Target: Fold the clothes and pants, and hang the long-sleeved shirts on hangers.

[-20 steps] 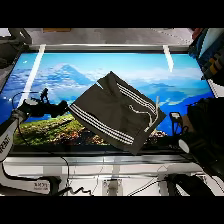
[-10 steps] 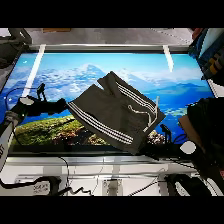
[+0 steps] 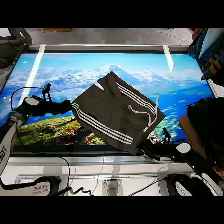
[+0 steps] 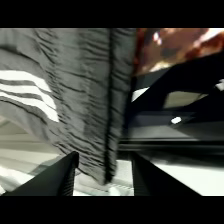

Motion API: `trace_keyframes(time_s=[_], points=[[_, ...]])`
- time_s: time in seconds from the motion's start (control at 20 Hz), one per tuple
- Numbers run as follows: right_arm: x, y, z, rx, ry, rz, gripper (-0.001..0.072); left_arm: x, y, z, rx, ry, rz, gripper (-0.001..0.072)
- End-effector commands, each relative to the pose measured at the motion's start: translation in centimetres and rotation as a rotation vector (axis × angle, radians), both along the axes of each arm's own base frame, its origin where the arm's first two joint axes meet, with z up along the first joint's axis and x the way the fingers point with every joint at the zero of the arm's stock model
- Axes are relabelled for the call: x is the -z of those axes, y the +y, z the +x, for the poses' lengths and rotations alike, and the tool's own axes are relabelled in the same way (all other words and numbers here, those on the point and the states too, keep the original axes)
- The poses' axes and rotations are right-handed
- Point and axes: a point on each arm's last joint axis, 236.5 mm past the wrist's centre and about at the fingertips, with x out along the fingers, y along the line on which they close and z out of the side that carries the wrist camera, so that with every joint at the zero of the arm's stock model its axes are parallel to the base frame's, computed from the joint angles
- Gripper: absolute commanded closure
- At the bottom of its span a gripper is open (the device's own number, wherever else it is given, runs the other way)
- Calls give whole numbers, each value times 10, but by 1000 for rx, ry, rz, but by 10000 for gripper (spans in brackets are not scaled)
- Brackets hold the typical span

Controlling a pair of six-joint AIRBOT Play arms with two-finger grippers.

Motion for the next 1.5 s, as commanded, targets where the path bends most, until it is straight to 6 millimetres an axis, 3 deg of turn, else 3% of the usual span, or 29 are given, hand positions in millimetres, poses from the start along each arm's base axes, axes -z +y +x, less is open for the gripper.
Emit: trace_keyframes(time_s=[0.0,0.05,0.15,0.2,0.25,0.3,0.4,0.55,0.8,0.95,1.1,1.3,1.45], points=[[10,16,-1,-59,-13,74,337,0,-1,0,2,-2,2,700],[8,23,0,-68,-23,114,345,0,-1,0,2,-2,2,700],[8,30,-3,-104,-32,150,461,0,-1,0,3,-1,1,701],[7,32,-6,-136,-45,157,486,0,-2,-1,5,0,0,701],[5,33,-7,-169,-74,161,616,0,-2,-1,7,2,-1,701],[1,35,-6,-198,-106,165,692,-1,-1,-1,8,-1,4,701],[-13,39,6,-223,-163,182,693,-6,1,-1,21,-20,25,700],[-60,51,37,-272,-306,234,694,-39,9,1,20,-105,47,700],[-159,59,82,-264,-533,273,695,-136,44,-8,-44,-330,115,701],[-223,60,93,-233,-656,296,695,-192,57,-33,-56,-455,182,701],[-292,60,94,-243,-830,300,695,-264,63,-60,-111,-656,242,701],[-398,59,86,-291,-1104,274,695,-379,69,-113,-249,-1030,328,701],[-476,59,70,-315,-1280,274,695,-460,73,-178,-379,-1327,373,701]])
